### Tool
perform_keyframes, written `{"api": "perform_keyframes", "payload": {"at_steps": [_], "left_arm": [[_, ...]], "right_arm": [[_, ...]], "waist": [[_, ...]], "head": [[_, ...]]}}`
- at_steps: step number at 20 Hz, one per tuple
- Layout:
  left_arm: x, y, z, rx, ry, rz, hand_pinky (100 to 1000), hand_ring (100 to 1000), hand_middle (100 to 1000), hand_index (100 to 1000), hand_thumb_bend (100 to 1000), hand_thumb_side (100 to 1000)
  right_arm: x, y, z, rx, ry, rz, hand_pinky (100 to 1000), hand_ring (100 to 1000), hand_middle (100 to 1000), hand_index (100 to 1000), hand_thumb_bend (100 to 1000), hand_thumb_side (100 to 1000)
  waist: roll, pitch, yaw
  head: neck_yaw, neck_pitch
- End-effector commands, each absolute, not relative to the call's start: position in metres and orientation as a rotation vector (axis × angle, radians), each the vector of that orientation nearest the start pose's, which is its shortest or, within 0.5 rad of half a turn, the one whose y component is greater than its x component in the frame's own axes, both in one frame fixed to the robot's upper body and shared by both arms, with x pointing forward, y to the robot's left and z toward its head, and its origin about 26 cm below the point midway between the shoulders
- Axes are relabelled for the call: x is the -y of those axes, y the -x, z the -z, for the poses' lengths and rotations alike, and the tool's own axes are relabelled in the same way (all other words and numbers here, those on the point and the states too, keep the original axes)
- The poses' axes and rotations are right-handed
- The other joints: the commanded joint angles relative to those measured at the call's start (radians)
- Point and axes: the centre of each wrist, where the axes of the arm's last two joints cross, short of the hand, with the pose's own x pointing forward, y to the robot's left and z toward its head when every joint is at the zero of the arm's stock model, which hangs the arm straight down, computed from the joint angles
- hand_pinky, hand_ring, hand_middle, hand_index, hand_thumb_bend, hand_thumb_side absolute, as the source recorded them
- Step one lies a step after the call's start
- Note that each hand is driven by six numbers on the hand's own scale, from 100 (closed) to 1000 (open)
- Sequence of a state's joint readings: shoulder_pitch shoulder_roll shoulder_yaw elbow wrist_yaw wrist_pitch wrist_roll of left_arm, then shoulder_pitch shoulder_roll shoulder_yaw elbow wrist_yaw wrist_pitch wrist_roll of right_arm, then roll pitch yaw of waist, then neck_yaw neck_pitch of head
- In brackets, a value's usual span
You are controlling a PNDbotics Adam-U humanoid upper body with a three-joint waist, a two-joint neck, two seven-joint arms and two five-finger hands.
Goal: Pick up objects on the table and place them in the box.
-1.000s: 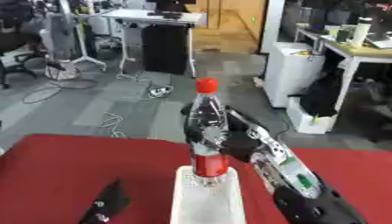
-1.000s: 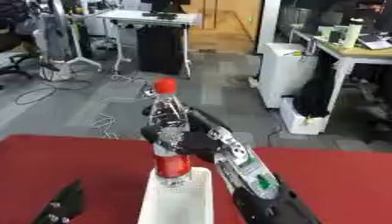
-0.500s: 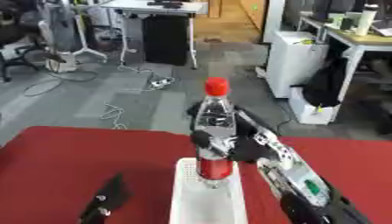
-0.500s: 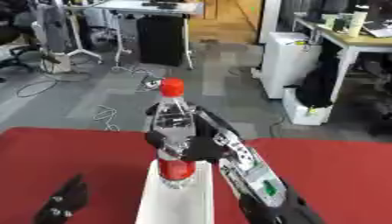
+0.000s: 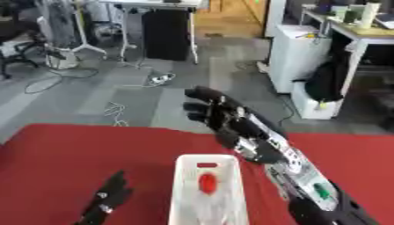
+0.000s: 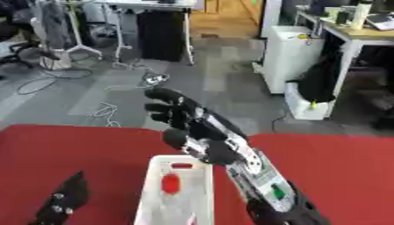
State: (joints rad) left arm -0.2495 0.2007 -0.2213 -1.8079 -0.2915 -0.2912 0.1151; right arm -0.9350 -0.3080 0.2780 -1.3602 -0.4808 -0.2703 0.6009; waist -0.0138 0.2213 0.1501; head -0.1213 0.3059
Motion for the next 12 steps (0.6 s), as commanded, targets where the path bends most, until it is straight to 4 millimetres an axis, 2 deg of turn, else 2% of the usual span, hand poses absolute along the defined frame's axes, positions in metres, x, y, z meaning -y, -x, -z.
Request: {"api": "perform_keyframes", "payload": {"at_steps": [1,12], "left_arm": [[-0.195,-0.3116,-0.1237,2.368,-0.183,0.524,881,1000,1000,886,100,590],[-0.1948,-0.3121,-0.1241,2.371,-0.183,0.527,881,1000,1000,886,100,589]], "right_arm": [[0.1586,-0.4255,-0.2641,2.233,-0.784,-1.141,1000,987,1000,1000,494,588],[0.1619,-0.4301,-0.2613,2.217,-0.758,-1.123,996,972,1000,1000,478,604]], "waist": [[0.005,-0.012,-0.001],[0.011,-0.009,-0.007]], "head": [[0.013,0.005],[0.016,-0.004]]}}
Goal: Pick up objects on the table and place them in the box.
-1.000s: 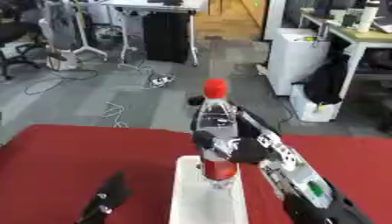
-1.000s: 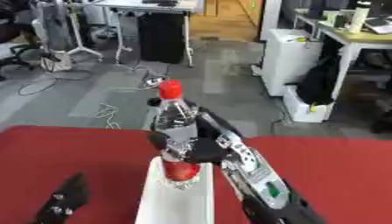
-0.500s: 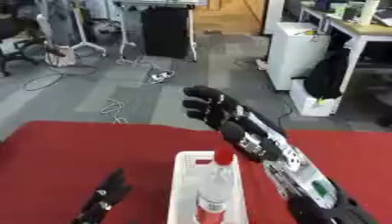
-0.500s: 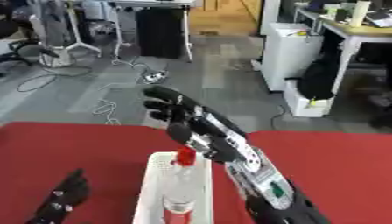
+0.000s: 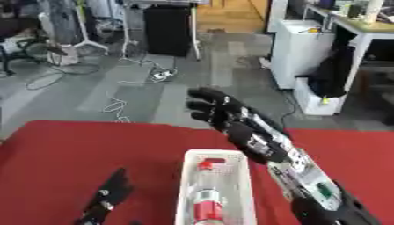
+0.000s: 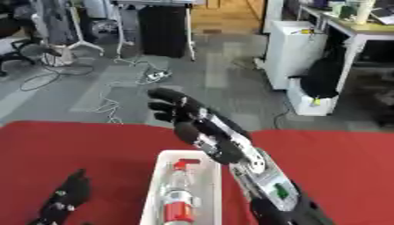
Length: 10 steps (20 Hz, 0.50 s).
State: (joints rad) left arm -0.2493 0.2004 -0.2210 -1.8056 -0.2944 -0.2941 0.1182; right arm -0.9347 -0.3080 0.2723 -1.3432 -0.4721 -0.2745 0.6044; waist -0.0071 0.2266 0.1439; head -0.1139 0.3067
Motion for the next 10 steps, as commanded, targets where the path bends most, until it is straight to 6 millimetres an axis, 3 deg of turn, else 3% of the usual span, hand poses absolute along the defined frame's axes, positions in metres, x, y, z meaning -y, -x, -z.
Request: {"api": "perform_keyframes", "payload": {"at_steps": [1,10], "left_arm": [[-0.1946,-0.3121,-0.1243,2.371,-0.182,0.528,881,1000,1000,886,100,589],[-0.1932,-0.3129,-0.1262,2.377,-0.17,0.543,882,1000,1000,887,100,587]], "right_arm": [[0.1623,-0.4307,-0.2611,2.215,-0.753,-1.12,985,962,1000,1000,470,605],[0.1644,-0.4335,-0.2639,2.229,-0.727,-1.085,967,952,1000,1000,435,629]], "waist": [[0.005,-0.015,-0.003],[0.01,-0.018,-0.015]], "head": [[0.009,-0.006],[0.021,-0.021]]}}
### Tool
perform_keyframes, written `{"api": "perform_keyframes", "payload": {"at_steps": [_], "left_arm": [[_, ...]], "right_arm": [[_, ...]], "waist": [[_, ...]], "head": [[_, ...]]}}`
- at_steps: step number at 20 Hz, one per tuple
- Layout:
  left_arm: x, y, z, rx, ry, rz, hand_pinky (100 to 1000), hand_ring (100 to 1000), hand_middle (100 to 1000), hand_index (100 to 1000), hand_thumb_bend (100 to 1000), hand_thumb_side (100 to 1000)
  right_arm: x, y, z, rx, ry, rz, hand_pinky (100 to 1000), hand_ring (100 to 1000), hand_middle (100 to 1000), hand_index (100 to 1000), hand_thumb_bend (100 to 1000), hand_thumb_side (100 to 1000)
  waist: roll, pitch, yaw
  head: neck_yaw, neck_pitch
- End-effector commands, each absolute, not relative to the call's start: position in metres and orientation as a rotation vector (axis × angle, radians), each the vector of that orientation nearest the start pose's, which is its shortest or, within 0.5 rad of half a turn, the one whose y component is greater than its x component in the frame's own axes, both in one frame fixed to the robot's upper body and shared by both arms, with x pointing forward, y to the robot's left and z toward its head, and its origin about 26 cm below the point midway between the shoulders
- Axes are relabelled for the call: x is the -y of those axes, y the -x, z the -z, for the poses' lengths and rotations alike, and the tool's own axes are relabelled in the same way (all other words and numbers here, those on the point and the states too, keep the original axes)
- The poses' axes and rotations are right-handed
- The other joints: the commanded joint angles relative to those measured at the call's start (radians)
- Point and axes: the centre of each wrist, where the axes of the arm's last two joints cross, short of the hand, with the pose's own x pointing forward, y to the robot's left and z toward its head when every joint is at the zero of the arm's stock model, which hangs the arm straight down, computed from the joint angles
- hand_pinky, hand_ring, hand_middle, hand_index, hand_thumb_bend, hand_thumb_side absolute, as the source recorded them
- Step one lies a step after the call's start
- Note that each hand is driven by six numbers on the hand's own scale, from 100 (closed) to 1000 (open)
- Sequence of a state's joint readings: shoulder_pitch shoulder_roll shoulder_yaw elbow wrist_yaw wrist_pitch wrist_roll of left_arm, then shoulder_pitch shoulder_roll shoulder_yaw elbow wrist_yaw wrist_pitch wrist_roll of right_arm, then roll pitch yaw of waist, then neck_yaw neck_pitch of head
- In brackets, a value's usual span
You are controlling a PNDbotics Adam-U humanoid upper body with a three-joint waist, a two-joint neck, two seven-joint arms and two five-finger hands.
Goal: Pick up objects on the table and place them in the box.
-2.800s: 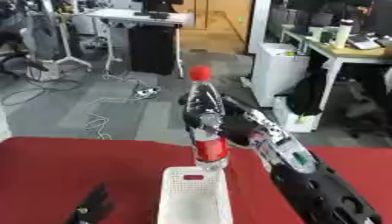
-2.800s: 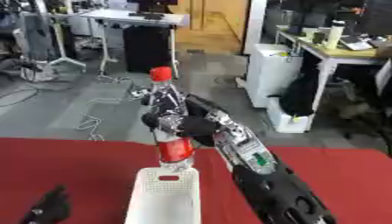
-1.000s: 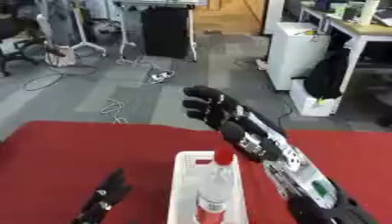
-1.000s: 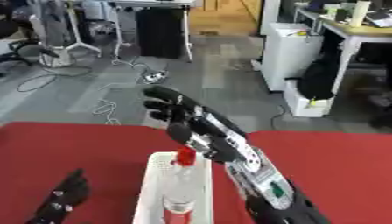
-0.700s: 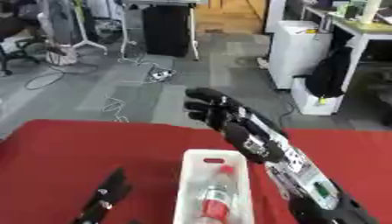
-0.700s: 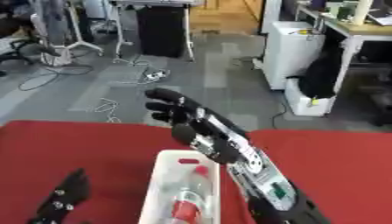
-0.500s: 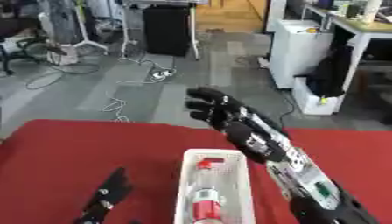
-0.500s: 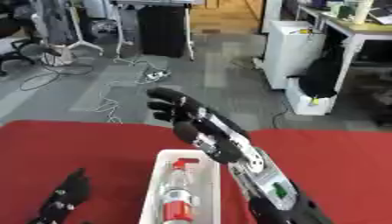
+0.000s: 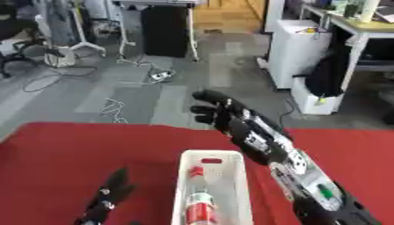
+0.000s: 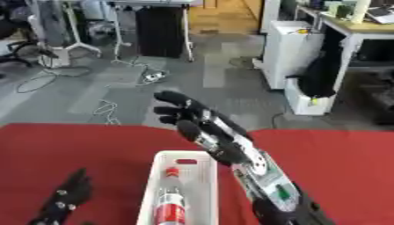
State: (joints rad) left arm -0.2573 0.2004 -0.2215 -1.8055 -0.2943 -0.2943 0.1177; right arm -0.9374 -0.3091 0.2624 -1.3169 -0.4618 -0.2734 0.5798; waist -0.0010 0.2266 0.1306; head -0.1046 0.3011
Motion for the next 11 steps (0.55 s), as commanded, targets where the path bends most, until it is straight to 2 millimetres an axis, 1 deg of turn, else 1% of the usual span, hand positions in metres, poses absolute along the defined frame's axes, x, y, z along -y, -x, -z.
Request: {"api": "perform_keyframes", "payload": {"at_steps": [1,3,4,6,8,9,11], "left_arm": [[-0.193,-0.313,-0.1264,2.378,-0.168,0.544,882,1000,1000,887,100,587],[-0.1928,-0.3133,-0.1272,2.381,-0.167,0.546,882,1000,1000,887,100,586],[-0.193,-0.3134,-0.1275,2.382,-0.168,0.546,882,1000,1000,887,100,586],[-0.1933,-0.314,-0.1278,2.382,-0.17,0.547,882,1000,1000,887,100,586],[-0.1935,-0.3152,-0.128,2.381,-0.174,0.547,882,1000,1000,887,100,586],[-0.1936,-0.3158,-0.1279,2.38,-0.175,0.547,882,1000,1000,887,100,587],[-0.1937,-0.317,-0.1272,2.375,-0.175,0.544,882,1000,1000,886,100,590]], "right_arm": [[0.1642,-0.4334,-0.264,2.228,-0.727,-1.083,963,949,1000,1000,423,627],[0.1643,-0.4331,-0.2638,2.229,-0.728,-1.072,942,933,1000,1000,386,621],[0.1652,-0.433,-0.2641,2.235,-0.725,-1.056,900,905,1000,1000,357,626],[0.1668,-0.4316,-0.2665,2.268,-0.702,-1.024,853,867,970,1000,326,657],[0.1666,-0.4296,-0.2669,2.301,-0.675,-0.99,837,853,951,1000,306,660],[0.166,-0.4287,-0.2666,2.31,-0.668,-0.972,832,850,944,1000,297,656],[0.1654,-0.4266,-0.2652,2.322,-0.665,-0.928,824,848,927,1000,267,613]], "waist": [[0.005,-0.018,-0.003],[0.007,-0.018,-0.007],[0.008,-0.018,-0.01],[0.01,-0.018,-0.015],[0.012,-0.02,-0.02],[0.013,-0.02,-0.022],[0.014,-0.022,-0.028]], "head": [[0.014,-0.016],[0.019,-0.021],[0.022,-0.024],[0.027,-0.03],[0.028,-0.038],[0.026,-0.04],[0.017,-0.044]]}}
